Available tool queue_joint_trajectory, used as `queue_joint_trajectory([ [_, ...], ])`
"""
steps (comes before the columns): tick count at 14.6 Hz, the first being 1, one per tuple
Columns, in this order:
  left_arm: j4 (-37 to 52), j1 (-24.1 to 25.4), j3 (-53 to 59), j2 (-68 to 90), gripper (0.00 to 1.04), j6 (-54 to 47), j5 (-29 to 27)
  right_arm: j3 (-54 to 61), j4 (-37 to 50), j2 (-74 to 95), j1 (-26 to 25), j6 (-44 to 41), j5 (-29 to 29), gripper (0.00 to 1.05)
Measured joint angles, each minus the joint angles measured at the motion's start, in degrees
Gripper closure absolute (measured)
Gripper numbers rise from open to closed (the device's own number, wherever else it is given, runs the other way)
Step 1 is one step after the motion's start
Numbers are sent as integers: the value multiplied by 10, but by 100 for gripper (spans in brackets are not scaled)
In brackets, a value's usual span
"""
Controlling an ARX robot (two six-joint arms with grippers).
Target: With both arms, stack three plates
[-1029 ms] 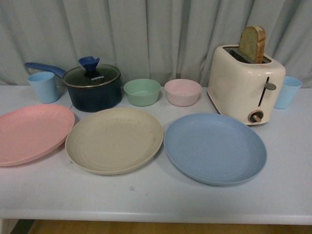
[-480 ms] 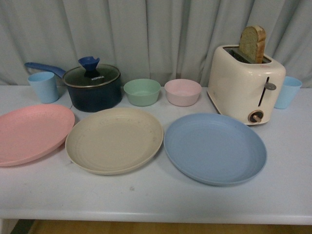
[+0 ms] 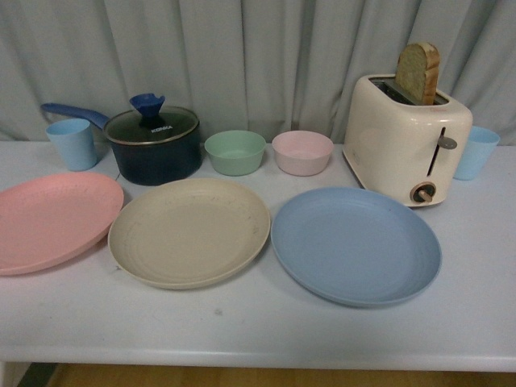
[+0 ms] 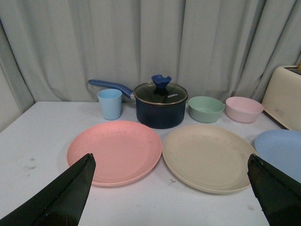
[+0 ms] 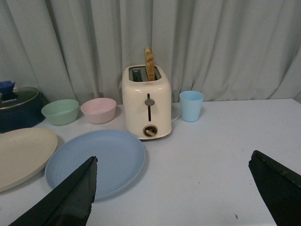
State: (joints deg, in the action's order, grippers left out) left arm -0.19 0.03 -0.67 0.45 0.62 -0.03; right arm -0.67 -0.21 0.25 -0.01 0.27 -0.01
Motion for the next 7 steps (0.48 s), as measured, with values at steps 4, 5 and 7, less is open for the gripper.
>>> queue_joint_trajectory([
  [4,0,0,0,0,7,0,0,0,0,0,0,0,0,6],
  [5,0,0,0,0,7,0,0,0,0,0,0,0,0,6],
  [7,0,0,0,0,7,0,0,0,0,0,0,0,0,6],
])
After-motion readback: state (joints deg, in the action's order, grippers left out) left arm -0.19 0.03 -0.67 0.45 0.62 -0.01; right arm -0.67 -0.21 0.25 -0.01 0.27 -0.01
